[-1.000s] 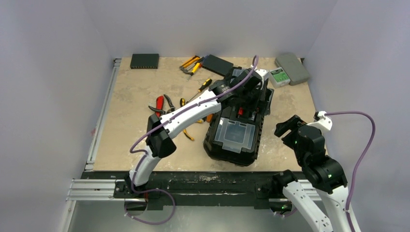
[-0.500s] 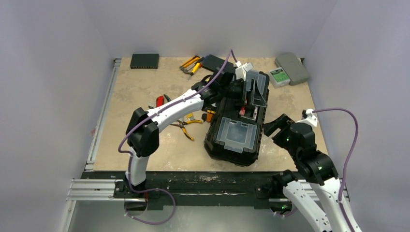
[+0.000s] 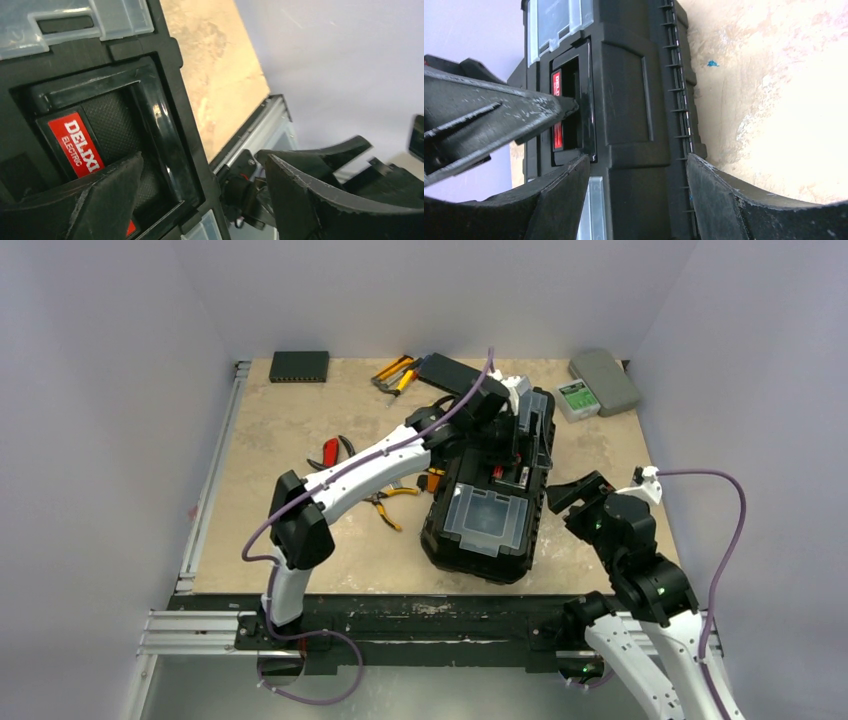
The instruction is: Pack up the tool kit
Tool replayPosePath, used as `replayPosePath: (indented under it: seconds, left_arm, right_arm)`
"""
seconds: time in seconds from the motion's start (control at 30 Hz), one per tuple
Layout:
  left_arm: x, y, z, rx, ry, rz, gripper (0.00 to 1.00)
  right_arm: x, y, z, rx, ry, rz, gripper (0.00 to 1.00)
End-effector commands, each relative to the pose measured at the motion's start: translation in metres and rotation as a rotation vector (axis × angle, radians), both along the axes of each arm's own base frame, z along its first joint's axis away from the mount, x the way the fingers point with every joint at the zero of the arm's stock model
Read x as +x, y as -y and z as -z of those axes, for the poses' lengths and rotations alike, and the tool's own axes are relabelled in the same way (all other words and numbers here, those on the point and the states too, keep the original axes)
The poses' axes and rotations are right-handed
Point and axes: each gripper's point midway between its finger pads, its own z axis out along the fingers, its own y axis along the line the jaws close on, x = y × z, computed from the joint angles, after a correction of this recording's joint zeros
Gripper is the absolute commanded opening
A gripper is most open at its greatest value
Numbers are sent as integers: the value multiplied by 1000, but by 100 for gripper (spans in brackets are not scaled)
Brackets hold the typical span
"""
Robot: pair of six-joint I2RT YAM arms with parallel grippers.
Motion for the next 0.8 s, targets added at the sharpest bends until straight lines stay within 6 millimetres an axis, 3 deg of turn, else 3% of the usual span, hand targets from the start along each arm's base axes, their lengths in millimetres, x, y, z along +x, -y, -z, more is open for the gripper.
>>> replayPosePath:
  seconds: [0.0, 0.23, 0.37, 0.5, 0.77]
  left_arm:
    - [8, -27, 48, 310, 72, -153, 91]
    - [-6, -3, 85, 343, -37, -111, 92]
    - [-10, 4, 107, 378, -94, -73, 92]
    - [-30, 34, 107, 189, -234, 71, 93]
    - [-25, 43, 109, 49, -348, 129, 93]
  right_arm:
    - [-2, 16, -18, 23, 49, 93, 70]
    - [-17, 36, -23, 37, 71, 190, 70]
    - [-27, 45, -38, 59, 147, 212, 70]
    - [-31, 46, -42, 50, 161, 199, 70]
    - [-35, 42, -41, 38, 148, 157, 70]
